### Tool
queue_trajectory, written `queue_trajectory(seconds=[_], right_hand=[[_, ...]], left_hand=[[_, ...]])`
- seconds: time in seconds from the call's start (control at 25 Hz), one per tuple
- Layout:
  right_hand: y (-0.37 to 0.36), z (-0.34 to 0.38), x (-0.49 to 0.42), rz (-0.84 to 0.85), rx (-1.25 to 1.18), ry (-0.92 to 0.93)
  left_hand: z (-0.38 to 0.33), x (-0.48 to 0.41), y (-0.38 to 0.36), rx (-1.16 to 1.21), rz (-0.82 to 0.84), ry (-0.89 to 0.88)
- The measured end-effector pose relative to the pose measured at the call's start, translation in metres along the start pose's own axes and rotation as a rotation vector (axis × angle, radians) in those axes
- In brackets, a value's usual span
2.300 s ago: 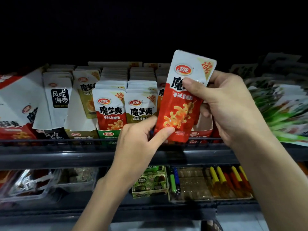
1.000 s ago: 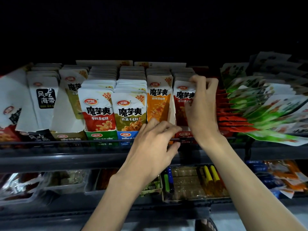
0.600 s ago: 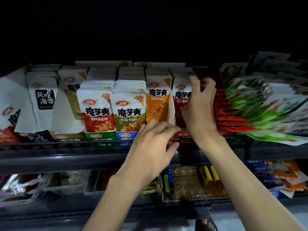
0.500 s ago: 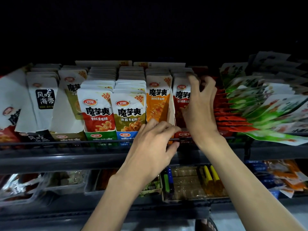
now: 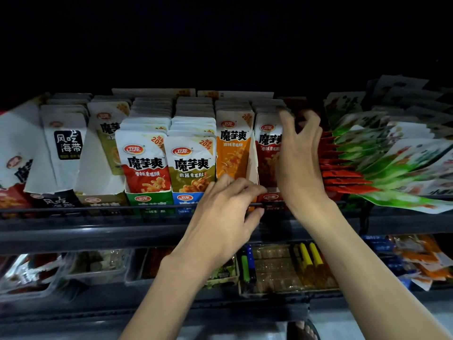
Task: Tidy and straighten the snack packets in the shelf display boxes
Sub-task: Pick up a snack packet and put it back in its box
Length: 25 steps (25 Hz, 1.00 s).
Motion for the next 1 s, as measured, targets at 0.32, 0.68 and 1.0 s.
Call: queue_trajectory(seconds=[0.32,0.68,1.0], right_hand=[[0.008,0.006,-0.001,0.563,0.376,0.088],[-0.018,0.005,0.009,0.686,0.403,0.069],[0.007,0.017,0.009,0.478,0.194,0.076]], left_hand=[[-0.002,0.000,0.000,0.000,-0.005,0.021],[-0.001,-0.001,0.003,0.030,-0.030,0.000],[0.007,0.004,0.012,0.250,-0.152,0.017]])
Point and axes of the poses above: each hand's wrist, its own x-axis away from the middle knuckle, its own y-axis out of the back of the hand, z = x × y, the point moved 5 cm from there along -x, towards the middle knuckle, and after that the axes turned 7 degrees about -x, right-handed, at the moved point
